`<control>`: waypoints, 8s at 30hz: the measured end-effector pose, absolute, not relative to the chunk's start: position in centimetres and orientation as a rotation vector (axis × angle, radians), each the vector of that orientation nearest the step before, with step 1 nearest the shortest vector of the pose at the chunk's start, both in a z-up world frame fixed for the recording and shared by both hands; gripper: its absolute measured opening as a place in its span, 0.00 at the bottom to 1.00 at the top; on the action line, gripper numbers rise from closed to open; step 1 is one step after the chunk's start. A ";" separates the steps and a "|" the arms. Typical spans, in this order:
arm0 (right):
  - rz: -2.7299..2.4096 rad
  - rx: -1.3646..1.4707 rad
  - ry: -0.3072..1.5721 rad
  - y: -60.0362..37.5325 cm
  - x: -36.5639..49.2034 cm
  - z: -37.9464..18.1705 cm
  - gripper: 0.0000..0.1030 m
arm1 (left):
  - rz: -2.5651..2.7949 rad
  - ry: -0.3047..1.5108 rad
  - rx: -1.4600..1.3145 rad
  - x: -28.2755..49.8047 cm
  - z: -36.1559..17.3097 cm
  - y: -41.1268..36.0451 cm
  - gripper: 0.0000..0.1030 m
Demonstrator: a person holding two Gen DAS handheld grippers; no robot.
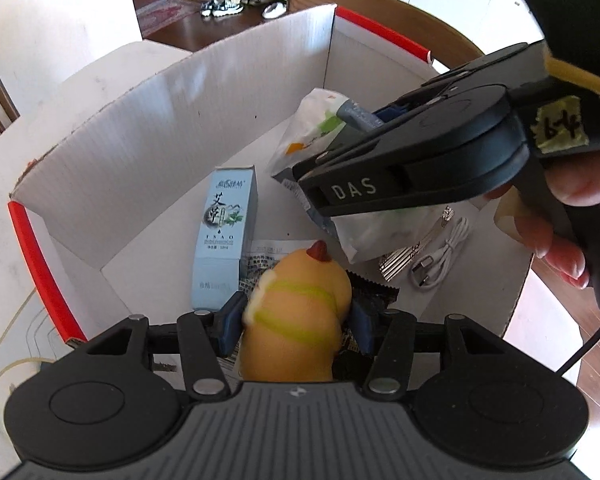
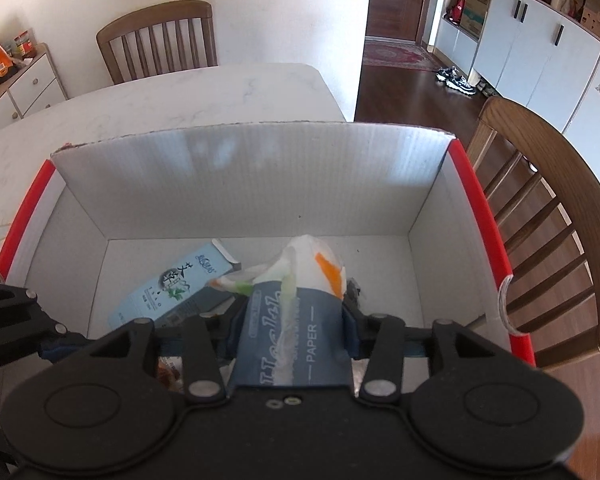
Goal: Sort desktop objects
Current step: 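Lower both tools into the box and open them to release tissue pack and pig, then withdraw both tools from the shoebox back over the table, then grasp the pink-white wrapped bag with the right tool while the left tool grasps the blue cracker packet, then carry the wrapped bag and cracker packet with both tools into the shoebox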
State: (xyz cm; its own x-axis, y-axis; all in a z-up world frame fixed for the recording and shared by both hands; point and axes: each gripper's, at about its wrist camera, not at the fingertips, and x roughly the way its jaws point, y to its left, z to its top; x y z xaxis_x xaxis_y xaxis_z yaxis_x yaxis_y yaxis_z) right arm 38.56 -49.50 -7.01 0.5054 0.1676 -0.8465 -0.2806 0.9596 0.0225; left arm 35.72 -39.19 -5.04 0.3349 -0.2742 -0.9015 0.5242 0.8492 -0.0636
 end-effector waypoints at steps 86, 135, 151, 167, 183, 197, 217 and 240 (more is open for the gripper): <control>0.671 -0.138 0.807 -22.0 24.4 1.1 0.76 | -0.165 0.764 -0.054 15.3 -0.1 -6.5 1.00; 0.966 -0.521 0.832 -3.6 26.1 -8.7 0.79 | -0.047 0.832 -0.015 14.6 -10.1 4.7 1.00; 0.775 -0.398 0.857 -6.0 27.8 -9.0 0.76 | 0.025 0.810 0.007 14.4 -10.5 3.6 1.00; 0.763 -0.369 0.881 -6.5 27.8 -9.0 0.63 | 0.021 0.784 0.008 14.2 -10.2 3.7 0.83; 0.693 -0.301 0.921 -9.3 25.4 -7.8 0.61 | 0.055 0.802 -0.024 14.5 -9.5 4.7 0.74; 0.586 -0.232 0.965 -13.0 21.4 -7.0 0.61 | 0.081 0.789 -0.058 13.6 -8.8 4.9 0.74; 0.540 -0.164 0.963 -16.7 17.6 -4.0 0.61 | 0.093 0.770 -0.121 12.6 -4.8 2.7 0.74; 0.421 0.023 0.837 -26.9 18.3 2.7 0.61 | -0.044 0.662 -0.085 13.7 2.6 -5.7 0.74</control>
State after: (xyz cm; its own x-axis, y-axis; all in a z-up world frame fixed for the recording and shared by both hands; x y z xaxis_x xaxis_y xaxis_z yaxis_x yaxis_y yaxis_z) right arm 18.27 -26.88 2.68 0.5919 0.3709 -0.7156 -0.3533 0.9174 0.1833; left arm 13.73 -5.74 2.58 0.7881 -0.0676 -0.6118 0.0137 0.9956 -0.0923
